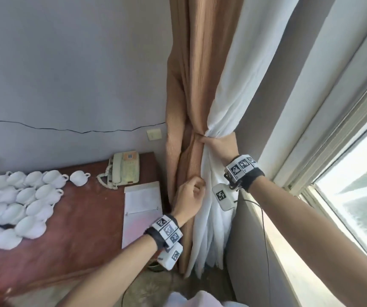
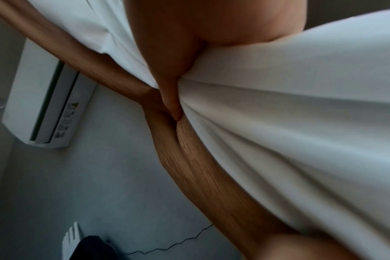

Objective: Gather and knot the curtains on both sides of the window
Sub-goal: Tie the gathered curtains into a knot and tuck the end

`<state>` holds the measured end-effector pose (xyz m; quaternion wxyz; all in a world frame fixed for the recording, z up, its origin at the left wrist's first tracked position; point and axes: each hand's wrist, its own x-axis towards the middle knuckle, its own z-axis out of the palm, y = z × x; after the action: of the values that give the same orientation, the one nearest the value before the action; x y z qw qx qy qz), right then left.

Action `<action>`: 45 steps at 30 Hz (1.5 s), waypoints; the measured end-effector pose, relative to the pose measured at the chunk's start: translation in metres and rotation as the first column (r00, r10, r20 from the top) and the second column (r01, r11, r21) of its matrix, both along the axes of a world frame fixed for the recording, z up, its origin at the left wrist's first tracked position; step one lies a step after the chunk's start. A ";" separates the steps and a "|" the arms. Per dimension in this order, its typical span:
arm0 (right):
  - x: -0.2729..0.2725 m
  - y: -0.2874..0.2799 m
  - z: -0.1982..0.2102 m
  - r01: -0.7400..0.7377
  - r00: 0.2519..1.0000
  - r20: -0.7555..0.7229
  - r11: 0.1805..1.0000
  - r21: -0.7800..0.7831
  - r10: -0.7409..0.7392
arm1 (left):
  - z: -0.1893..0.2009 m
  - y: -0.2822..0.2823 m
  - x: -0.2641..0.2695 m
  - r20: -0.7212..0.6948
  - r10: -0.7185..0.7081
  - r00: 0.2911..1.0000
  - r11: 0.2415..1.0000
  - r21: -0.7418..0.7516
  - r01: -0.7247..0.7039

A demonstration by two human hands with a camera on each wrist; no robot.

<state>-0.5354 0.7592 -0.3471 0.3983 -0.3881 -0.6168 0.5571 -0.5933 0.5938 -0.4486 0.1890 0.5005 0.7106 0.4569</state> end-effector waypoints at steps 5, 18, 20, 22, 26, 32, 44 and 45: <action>0.010 0.013 0.001 -0.036 0.999 0.020 0.999 -0.021 0.036 | -0.019 0.027 0.064 -0.043 -0.025 0.999 1.000 -0.002 0.025; 0.023 0.033 -0.007 -0.008 0.997 0.082 1.000 -0.016 0.010 | -0.024 0.022 0.104 0.303 -0.206 0.930 0.927 -0.243 0.285; 0.023 0.036 -0.007 -0.019 0.996 0.084 1.000 -0.005 0.019 | -0.034 0.018 0.099 0.265 -0.245 0.933 0.907 -0.278 0.317; 0.025 0.037 -0.006 -0.028 0.997 0.068 1.000 -0.005 0.028 | -0.053 0.013 0.088 0.212 -0.191 0.958 0.931 -0.271 0.245; 0.023 0.040 -0.011 -0.035 0.998 0.047 0.999 -0.021 0.036 | -0.071 0.005 0.059 0.019 0.129 0.991 0.964 -0.236 -0.121; 0.018 0.035 -0.013 -0.047 0.998 0.043 0.999 -0.005 0.047 | -0.081 0.011 0.020 -0.397 0.199 0.896 0.877 -0.336 -0.343; 0.017 0.035 -0.015 -0.060 0.997 0.040 0.998 -0.009 0.060 | -0.091 0.058 0.018 -0.442 0.187 0.877 0.770 -0.489 -0.411; 0.017 0.035 -0.016 -0.061 0.998 0.033 0.998 -0.007 0.061 | -0.096 0.064 0.021 -0.412 0.200 0.889 0.761 -0.505 -0.406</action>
<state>-0.5189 0.7945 -0.3629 0.3698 -0.3794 -0.6332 0.5643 -0.5727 0.6573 -0.5451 0.1313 0.3652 0.9090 0.1522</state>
